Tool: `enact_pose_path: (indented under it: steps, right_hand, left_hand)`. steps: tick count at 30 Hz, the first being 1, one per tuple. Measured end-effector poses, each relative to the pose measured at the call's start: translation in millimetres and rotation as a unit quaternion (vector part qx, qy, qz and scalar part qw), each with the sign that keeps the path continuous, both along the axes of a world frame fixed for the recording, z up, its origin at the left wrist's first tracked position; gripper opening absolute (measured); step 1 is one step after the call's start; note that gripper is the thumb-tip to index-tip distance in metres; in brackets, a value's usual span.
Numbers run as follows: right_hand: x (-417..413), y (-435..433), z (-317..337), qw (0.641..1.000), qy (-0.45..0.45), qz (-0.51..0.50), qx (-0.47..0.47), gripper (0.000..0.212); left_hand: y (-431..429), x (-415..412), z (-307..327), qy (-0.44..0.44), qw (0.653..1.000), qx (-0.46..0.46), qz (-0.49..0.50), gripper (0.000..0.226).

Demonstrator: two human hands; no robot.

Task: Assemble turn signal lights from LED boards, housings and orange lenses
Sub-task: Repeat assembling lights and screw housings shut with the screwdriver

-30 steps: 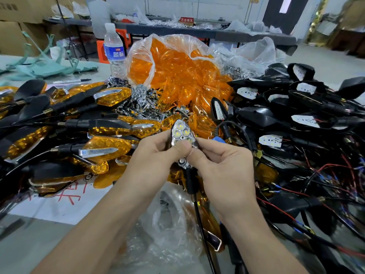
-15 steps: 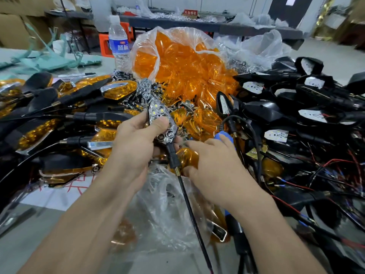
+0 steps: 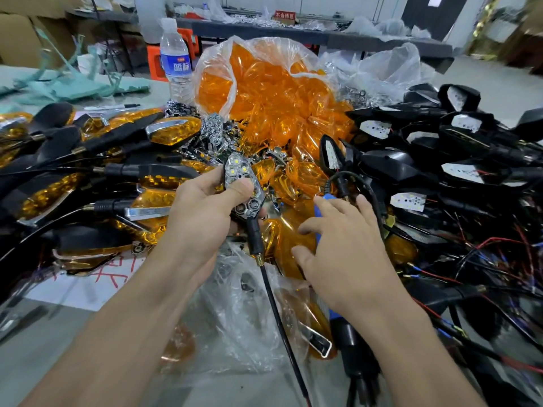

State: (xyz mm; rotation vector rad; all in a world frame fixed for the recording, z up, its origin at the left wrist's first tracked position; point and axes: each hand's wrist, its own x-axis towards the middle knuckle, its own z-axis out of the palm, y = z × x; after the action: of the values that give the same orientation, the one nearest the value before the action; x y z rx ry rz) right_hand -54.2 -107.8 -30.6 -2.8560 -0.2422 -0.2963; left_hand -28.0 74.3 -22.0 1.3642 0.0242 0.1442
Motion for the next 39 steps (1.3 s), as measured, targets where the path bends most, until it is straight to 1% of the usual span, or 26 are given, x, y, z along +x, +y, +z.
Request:
enact_pose_path:
  steps: [2,4,8,10,11,13,14,16,17,18,20,22,24,26,28,29,31,32,34,37,39]
  right_hand:
    - [0,3,-3,0.999,0.015,0.006,-0.037,0.04]
    - [1,4,-4,0.998,0.018,0.004,-0.056,0.041]
    - [0,5,-2,0.998,0.016,-0.007,-0.068,0.029]
    - [0,6,-1,0.998,0.013,-0.007,-0.056,0.017]
    - [0,6,0,0.999,0.008,-0.002,-0.039,0.016]
    - [-1,5,2,0.999,-0.025,0.007,0.026,0.035]
    - [-1,4,3,0.995,-0.049,0.008,0.087,0.038]
    - [-3,4,4,0.971,-0.082,-0.02,0.222,0.033]
    - [-4,5,4,0.958,-0.101,-0.035,0.265,0.03]
    - [-5,6,5,0.949,-0.121,-0.044,0.288,0.027]
    - [-7,11,6,0.939,-0.147,-0.051,0.308,0.024]
    - [-8,14,6,0.938,-0.137,-0.055,0.313,0.023]
    - [-9,17,4,0.942,-0.109,-0.041,0.314,0.025]
    - [-10,18,7,0.931,-0.048,0.01,0.362,0.029]
    - [-13,15,13,0.907,0.041,0.062,0.414,0.033]
    - [-13,12,15,0.899,0.077,0.08,0.424,0.033]
    - [-15,9,16,0.894,0.106,0.092,0.427,0.03]
    - [-15,8,16,0.891,0.102,0.09,0.432,0.031]
    - [-15,8,15,0.878,0.065,0.077,0.468,0.032]
    - [-14,10,17,0.84,0.001,0.056,0.54,0.032]
    - [-15,12,18,0.824,-0.012,0.055,0.564,0.031]
  left_hand:
    - [-1,0,-1,0.002,1.0,0.008,-0.004,0.006]
    - [-2,0,-1,0.004,1.0,0.011,-0.005,0.007]
    - [-1,1,-3,0.009,1.0,0.015,-0.001,0.006]
    - [-1,2,-4,0.01,1.0,0.021,-0.004,0.007]
    - [-1,2,-4,0.011,1.0,0.023,-0.008,0.008]
    - [-2,2,-5,0.014,1.0,0.025,-0.011,0.009]
    - [-2,2,-6,0.017,0.999,0.026,-0.01,0.01]
    - [-2,3,-7,0.024,0.999,0.025,-0.01,0.01]
    - [-2,2,-7,0.024,0.999,0.026,-0.014,0.01]
    - [-2,2,-7,0.02,0.999,0.03,-0.023,0.011]
    - [-4,0,-7,0.008,0.998,0.035,-0.052,0.012]
    - [-8,-3,-8,-0.004,0.996,0.052,-0.078,0.012]
    - [-11,-5,-9,-0.012,0.993,0.078,-0.082,0.014]
    - [-12,-5,-11,-0.022,0.994,0.082,-0.073,0.013]
    - [-11,-4,-11,-0.022,0.995,0.076,-0.058,0.012]
    - [-10,-3,-11,-0.023,0.995,0.08,-0.052,0.012]
    - [-10,-3,-11,-0.024,0.994,0.097,-0.046,0.011]
    - [-11,-3,-11,-0.025,0.993,0.105,-0.046,0.011]
    - [-12,-5,-10,-0.027,0.992,0.113,-0.044,0.017]
    - [-13,-7,-9,-0.032,0.989,0.137,-0.036,0.015]
    - [-13,-7,-8,-0.032,0.987,0.151,-0.035,0.011]
